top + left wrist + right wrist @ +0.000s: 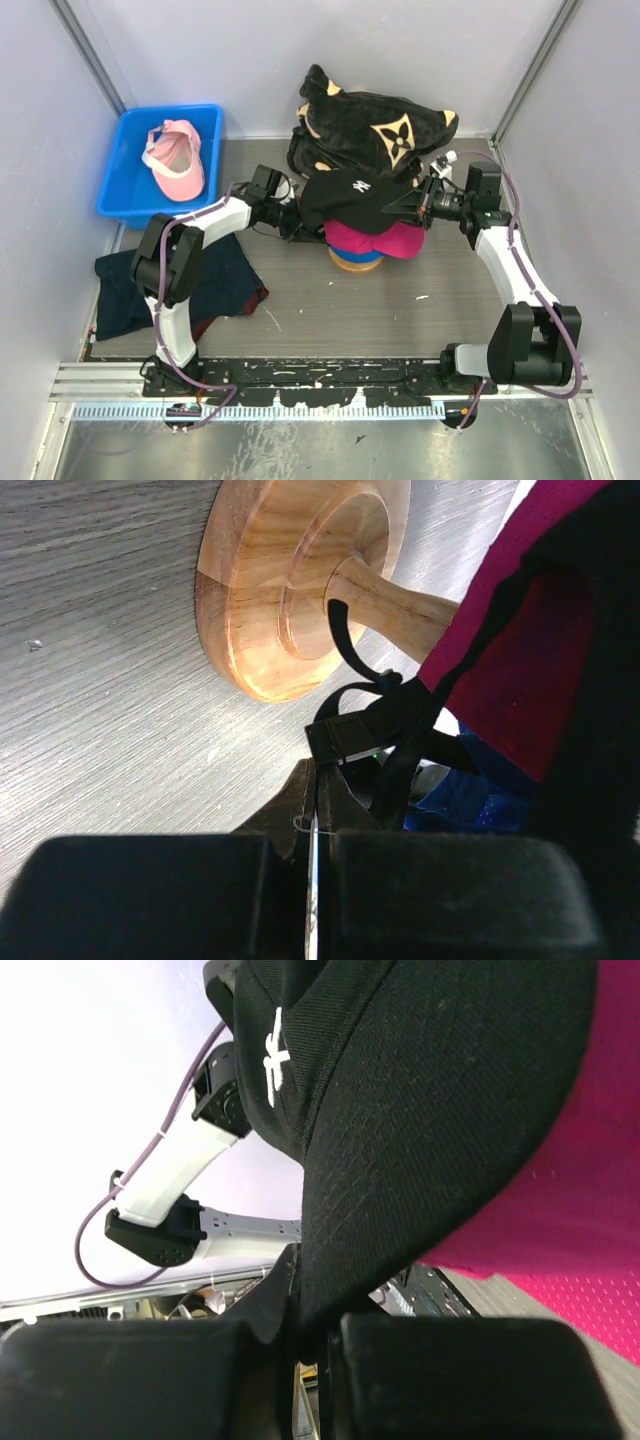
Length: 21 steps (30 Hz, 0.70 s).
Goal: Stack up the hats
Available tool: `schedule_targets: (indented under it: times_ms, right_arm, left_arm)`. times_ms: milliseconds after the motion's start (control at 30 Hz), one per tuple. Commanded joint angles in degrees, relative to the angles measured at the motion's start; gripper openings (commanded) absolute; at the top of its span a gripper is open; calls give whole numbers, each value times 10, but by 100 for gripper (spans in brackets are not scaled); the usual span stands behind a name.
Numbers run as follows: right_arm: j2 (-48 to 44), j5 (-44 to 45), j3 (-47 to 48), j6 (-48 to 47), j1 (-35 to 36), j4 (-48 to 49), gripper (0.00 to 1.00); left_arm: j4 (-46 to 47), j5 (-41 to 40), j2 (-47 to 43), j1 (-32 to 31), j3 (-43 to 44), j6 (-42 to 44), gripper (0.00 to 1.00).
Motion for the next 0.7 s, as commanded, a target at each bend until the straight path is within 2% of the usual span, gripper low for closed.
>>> schedule_targets:
  times_ms: [0, 200, 300, 500, 667]
  right_arm:
    - [-51, -25, -31, -45, -11, -37, 1]
    - [-72, -47, -97, -62, -48, -24, 1]
    - [-61, -57, -132, -37, -63, 34, 1]
    - [-29, -74, -204, 58, -75, 212, 1]
    - [5, -75, -220, 71, -78, 255, 1]
  left_arm:
    - [-4, -3, 16, 2, 21, 3, 2]
    - [-8, -3, 20, 2, 27, 6, 2]
    - [-11, -2, 21, 4, 27, 7, 2]
    - [-16, -3, 20, 13, 27, 13, 2]
    - [-14, -2, 24, 36, 25, 18, 2]
